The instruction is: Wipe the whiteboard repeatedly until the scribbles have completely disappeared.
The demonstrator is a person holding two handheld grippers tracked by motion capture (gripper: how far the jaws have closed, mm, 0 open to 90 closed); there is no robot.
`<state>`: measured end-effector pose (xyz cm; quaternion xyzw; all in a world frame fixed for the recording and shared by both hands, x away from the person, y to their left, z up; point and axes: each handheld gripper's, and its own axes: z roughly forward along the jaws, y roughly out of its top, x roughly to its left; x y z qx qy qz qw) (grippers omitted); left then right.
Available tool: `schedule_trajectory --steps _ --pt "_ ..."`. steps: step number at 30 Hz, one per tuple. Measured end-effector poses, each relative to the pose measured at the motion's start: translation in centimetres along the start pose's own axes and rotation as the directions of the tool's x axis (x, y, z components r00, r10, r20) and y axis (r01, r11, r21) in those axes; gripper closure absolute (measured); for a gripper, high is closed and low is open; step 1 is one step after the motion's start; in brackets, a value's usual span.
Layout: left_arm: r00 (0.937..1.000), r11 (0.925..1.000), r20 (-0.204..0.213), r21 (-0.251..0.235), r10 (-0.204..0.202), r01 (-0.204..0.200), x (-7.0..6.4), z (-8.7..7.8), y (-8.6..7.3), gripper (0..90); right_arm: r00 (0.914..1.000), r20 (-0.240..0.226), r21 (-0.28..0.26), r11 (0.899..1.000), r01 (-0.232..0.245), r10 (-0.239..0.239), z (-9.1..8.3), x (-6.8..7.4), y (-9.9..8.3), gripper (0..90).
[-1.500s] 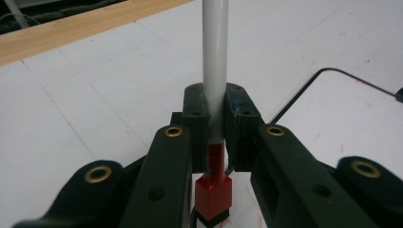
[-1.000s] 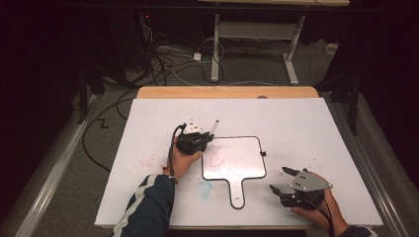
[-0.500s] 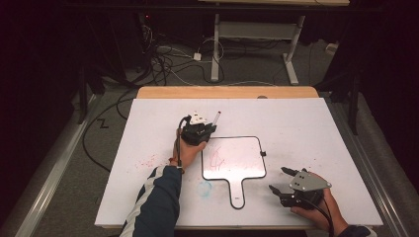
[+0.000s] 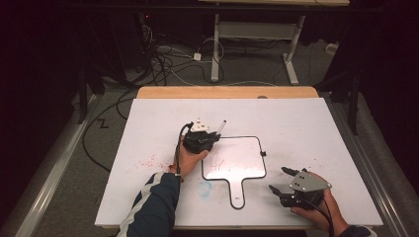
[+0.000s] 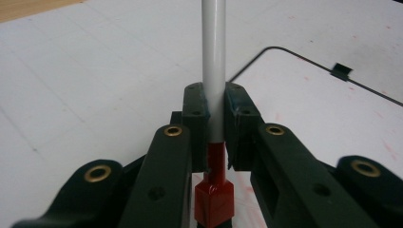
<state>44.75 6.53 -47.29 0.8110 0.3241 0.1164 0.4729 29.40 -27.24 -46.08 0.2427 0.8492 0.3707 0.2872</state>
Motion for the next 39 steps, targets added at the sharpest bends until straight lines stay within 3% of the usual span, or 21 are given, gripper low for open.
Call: schedule_trajectory --steps 8,10,11,14,20,23,27,35,39 --pt "0.9975 0.9986 0.048 0.005 0.053 -0.053 -2.1 0.6 0.2 79.0 1.0 -0.001 0.002 1.0 -0.001 0.001 0.1 0.0 0.0 29.3" --pt "0.994 0.996 0.063 0.002 0.089 -0.089 -2.7 0.9 0.3 79.0 1.0 -0.003 0.003 1.0 0.002 -0.002 0.1 0.1 0.0 29.3" --pt "0.995 0.9968 0.062 0.015 0.078 -0.079 -3.2 0.8 0.3 79.0 1.0 -0.002 0.004 1.0 0.002 -0.002 0.1 0.1 0.0 29.3" --pt "0.9924 0.994 0.066 0.027 0.104 -0.106 -3.9 0.8 0.3 79.0 1.0 -0.001 0.004 1.0 0.0 0.0 0.1 0.0 0.0 29.3" --pt "0.9896 0.9922 0.085 0.034 0.116 -0.12 -4.6 0.4 -0.1 79.0 1.0 0.002 0.003 1.0 0.0 0.0 0.0 0.0 0.0 29.3" --pt "0.9871 0.99 0.086 0.029 0.135 -0.138 -5.1 0.0 -0.5 79.0 1.0 0.003 0.005 1.0 0.0 0.0 0.1 0.0 0.0 29.3" --pt "0.9849 0.9851 0.047 0.034 0.167 -0.169 -5.1 -0.3 -0.5 78.9 1.0 0.0 0.013 1.0 0.004 -0.004 0.2 0.1 0.0 29.3" --pt "0.9946 0.9945 -0.018 0.023 0.103 -0.102 -2.7 -0.6 -0.7 78.9 1.0 0.0 0.015 1.0 0.005 -0.005 0.2 0.1 0.0 29.3" --pt "0.9963 0.9959 0.008 0.028 0.086 -0.086 -2.7 -0.6 -0.9 78.9 1.0 0.0 0.011 1.0 0.007 -0.007 0.2 0.1 0.0 29.3"
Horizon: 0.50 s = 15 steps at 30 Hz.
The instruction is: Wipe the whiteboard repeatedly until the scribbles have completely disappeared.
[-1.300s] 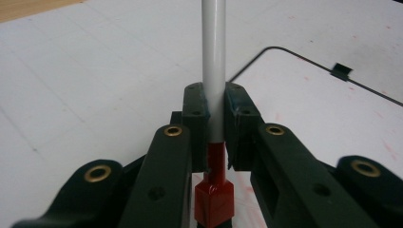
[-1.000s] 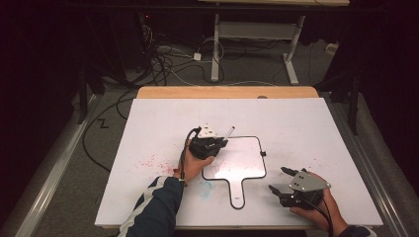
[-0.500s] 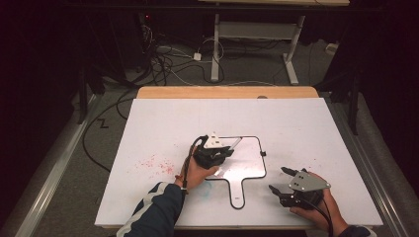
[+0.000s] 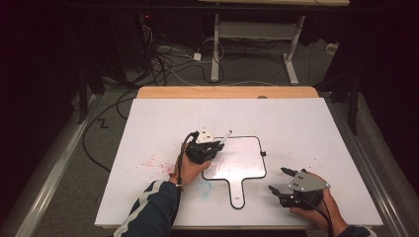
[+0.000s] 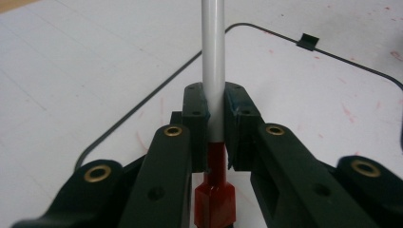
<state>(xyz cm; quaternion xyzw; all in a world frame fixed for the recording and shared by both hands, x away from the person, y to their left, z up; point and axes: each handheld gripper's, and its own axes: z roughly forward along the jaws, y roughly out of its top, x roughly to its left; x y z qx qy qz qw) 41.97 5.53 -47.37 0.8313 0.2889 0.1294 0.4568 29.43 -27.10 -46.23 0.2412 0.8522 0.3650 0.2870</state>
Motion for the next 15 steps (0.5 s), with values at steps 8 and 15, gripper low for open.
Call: schedule_trajectory --steps 8,15 --pt "0.9958 0.9989 0.084 0.028 0.035 -0.038 -3.5 0.5 -0.1 78.8 1.0 0.004 -0.003 1.0 -0.003 0.003 -0.1 0.0 0.1 29.3" --pt "0.9826 0.9934 0.155 0.037 0.102 -0.109 -4.9 0.6 0.4 78.8 1.0 0.0 0.001 1.0 0.002 -0.002 0.0 0.1 0.1 29.3"
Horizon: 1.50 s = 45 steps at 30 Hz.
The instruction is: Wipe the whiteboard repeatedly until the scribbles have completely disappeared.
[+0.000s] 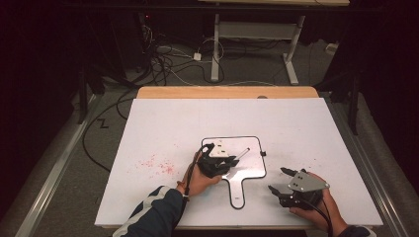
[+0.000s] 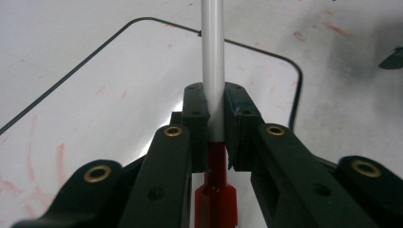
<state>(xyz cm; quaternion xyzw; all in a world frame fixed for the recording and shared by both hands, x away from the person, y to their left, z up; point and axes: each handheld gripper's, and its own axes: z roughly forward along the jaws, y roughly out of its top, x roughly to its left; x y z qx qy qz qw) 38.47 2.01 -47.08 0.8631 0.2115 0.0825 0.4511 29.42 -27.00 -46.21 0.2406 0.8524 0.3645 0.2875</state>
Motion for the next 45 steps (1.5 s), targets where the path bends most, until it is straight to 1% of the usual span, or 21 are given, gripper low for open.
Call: schedule_trajectory --steps 1,4,8,12,13,21,23,26,31,35,39,40,42,44,45 --pt "1.0 1.0 -0.001 -0.004 0.006 -0.006 0.0 -0.1 0.1 78.8 1.0 0.001 -0.001 1.0 0.0 0.0 0.0 0.0 0.0 29.3" --pt "0.9999 0.9992 -0.014 -0.039 -0.007 0.006 0.5 -1.1 0.5 78.8 1.0 0.005 0.0 1.0 -0.009 0.009 -0.1 0.0 -0.1 29.3" --pt "0.999 0.9958 -0.033 -0.087 -0.03 0.027 1.3 -2.9 0.8 78.8 0.9999 0.008 0.0 1.0 -0.01 0.01 -0.1 -0.1 -0.1 29.3" --pt "0.9982 0.9952 -0.052 -0.094 -0.03 0.025 1.5 -3.8 0.3 78.8 0.9999 0.007 -0.002 1.0 -0.01 0.01 -0.1 -0.2 -0.1 29.3" --pt "0.998 0.9953 -0.057 -0.094 -0.028 0.022 1.5 -4.0 0.2 78.8 0.9999 0.006 -0.004 1.0 -0.016 0.016 -0.1 -0.2 -0.1 29.3" --pt "0.9978 0.9953 -0.065 -0.097 -0.01 0.003 1.1 -5.0 -0.6 78.7 0.999 0.008 -0.012 0.999 -0.044 0.044 0.0 -0.6 0.0 29.6" --pt "0.998 0.9941 -0.062 -0.108 -0.014 0.007 1.0 -5.3 -0.7 78.7 0.9989 0.011 -0.016 0.999 -0.045 0.046 0.0 -0.7 0.1 29.6" --pt "0.9976 0.9936 -0.067 -0.113 -0.012 0.005 0.8 -5.7 -1.0 78.7 0.9989 0.012 -0.02 0.999 -0.046 0.046 0.1 -0.7 0.2 29.6" --pt "0.9975 0.9924 -0.068 -0.122 -0.021 0.012 0.5 -6.4 -1.4 78.7 0.9986 0.011 -0.027 0.998 -0.051 0.051 0.2 -0.8 0.4 29.7" --pt "0.9972 0.9922 -0.071 -0.124 -0.022 0.013 0.3 -6.8 -1.8 78.7 0.9984 0.008 -0.044 0.997 -0.056 0.056 0.3 -0.9 0.8 29.7" --pt "0.9965 0.9923 -0.08 -0.123 -0.023 0.012 0.0 -7.1 -2.1 78.7 0.9977 -0.003 -0.06 0.996 -0.067 0.067 0.6 -0.9 1.2 29.8" --pt "0.9968 0.9913 -0.076 -0.13 -0.026 0.016 -0.1 -7.2 -2.1 78.7 0.9974 -0.008 -0.063 0.995 -0.072 0.072 0.7 -0.9 1.3 29.8" --pt "0.9965 0.9918 -0.082 -0.127 -0.019 0.009 -0.3 -7.3 -2.2 78.7 0.9968 -0.018 -0.071 0.994 -0.078 0.077 0.8 -0.9 1.4 30.0" --pt "0.9966 0.9911 -0.078 -0.132 -0.028 0.018 -0.4 -7.4 -2.3 78.7 0.9959 -0.031 -0.075 0.993 -0.087 0.085 1.0 -0.7 1.5 30.2" --pt "0.9965 0.9913 -0.08 -0.131 -0.026 0.016 -0.4 -7.5 -2.3 78.7 0.9957 -0.039 -0.074 0.993 -0.087 0.084 1.1 -0.6 1.6 30.3"
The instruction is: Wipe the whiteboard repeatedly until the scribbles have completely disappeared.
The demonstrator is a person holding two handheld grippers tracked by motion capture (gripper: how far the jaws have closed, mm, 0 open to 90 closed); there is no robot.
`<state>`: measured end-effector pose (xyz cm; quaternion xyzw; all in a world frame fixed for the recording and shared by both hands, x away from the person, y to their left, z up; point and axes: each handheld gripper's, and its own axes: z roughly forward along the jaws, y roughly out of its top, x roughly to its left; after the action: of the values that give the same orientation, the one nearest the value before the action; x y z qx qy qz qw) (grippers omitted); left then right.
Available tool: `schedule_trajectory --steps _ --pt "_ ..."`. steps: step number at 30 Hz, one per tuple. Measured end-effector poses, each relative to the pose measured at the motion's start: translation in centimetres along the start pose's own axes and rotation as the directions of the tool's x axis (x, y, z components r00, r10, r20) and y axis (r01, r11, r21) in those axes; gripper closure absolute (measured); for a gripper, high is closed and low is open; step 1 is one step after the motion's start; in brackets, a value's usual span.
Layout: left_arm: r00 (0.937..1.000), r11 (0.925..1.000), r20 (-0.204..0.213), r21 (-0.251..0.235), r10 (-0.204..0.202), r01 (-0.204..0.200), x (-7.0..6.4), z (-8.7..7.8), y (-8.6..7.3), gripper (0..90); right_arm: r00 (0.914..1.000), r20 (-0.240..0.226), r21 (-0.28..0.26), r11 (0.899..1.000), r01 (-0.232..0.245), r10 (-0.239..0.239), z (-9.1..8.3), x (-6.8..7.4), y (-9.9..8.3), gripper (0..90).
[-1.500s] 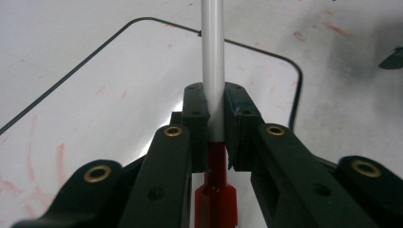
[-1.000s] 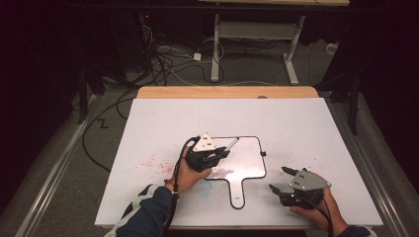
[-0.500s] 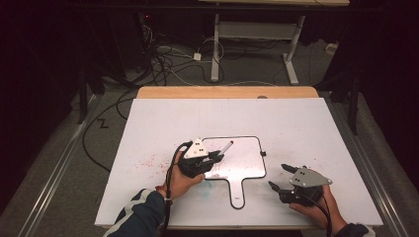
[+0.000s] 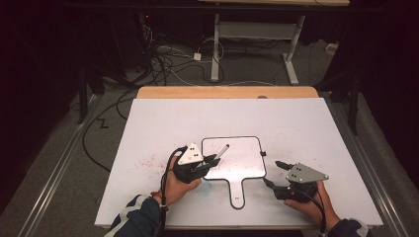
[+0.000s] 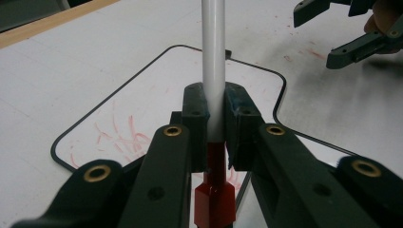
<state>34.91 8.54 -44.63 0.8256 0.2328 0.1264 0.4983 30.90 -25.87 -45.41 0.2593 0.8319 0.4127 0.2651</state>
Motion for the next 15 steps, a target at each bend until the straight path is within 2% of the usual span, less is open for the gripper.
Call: schedule_trajectory --steps 3,7,9,12,15 --pt "1.0 1.0 -0.002 -0.003 0.0 0.0 -0.2 -0.2 -0.2 78.6 0.9999 -0.011 -0.009 1.0 -0.003 0.003 0.2 0.1 0.3 31.2" --pt "1.0 0.9999 -0.004 -0.008 -0.008 0.008 -0.4 -0.4 -0.4 78.7 0.9964 -0.063 -0.038 0.998 -0.058 0.056 0.8 0.1 1.3 34.2" --pt "1.0 0.9999 -0.002 -0.008 -0.006 0.006 -0.7 -0.5 -0.5 78.6 0.9939 -0.091 -0.062 0.996 -0.068 0.063 1.2 0.2 2.2 34.9" --pt "1.0 0.9999 0.001 -0.014 -0.009 0.009 -0.9 -0.7 -0.6 78.7 0.9868 -0.147 -0.097 0.992 -0.082 0.067 1.7 0.7 3.6 35.5" --pt "1.0 0.9998 0.006 -0.019 -0.001 0.001 -1.2 -0.7 -0.6 78.7 0.9746 -0.211 -0.117 0.988 -0.102 0.075 2.6 1.2 5.2 37.3"
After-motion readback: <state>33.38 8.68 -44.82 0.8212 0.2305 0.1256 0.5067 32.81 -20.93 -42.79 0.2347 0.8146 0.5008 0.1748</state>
